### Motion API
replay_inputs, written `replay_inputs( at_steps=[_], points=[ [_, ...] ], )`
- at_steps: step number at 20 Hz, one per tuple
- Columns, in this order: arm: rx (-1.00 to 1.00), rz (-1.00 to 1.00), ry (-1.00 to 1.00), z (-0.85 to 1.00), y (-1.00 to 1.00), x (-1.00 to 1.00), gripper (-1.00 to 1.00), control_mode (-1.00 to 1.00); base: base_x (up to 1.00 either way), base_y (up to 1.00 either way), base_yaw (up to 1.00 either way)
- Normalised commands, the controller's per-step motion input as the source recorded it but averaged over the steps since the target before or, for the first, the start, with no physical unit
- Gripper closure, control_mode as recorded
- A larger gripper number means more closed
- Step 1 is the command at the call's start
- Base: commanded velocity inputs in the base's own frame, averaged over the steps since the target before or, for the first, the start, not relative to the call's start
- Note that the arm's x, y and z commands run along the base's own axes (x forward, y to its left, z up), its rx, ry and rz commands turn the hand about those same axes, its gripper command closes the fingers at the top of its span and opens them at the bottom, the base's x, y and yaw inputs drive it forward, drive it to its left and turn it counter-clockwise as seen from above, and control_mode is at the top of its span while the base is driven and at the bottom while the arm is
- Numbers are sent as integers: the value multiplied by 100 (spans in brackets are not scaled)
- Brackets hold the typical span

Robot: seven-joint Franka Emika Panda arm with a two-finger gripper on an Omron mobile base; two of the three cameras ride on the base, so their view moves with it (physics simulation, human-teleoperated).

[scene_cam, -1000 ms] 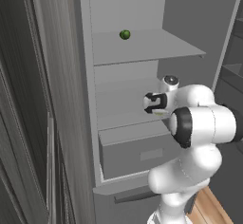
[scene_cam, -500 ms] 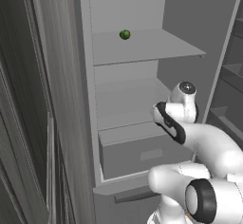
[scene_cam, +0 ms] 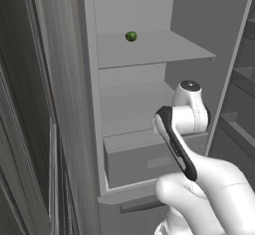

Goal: Pick up the pear and kiwi from the fridge and place one fruit on each plate on the dining counter.

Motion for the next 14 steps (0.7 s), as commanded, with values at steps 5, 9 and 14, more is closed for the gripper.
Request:
replay_inputs(
  at_steps=[5,9,14],
  points=[
    [3,2,25,63,4,-60,100,-100,0,0,0],
    [7,0,22,36,7,-37,100,-100,0,0,0],
    [-3,0,5,15,4,-37,100,-100,0,0,0]
  ],
)
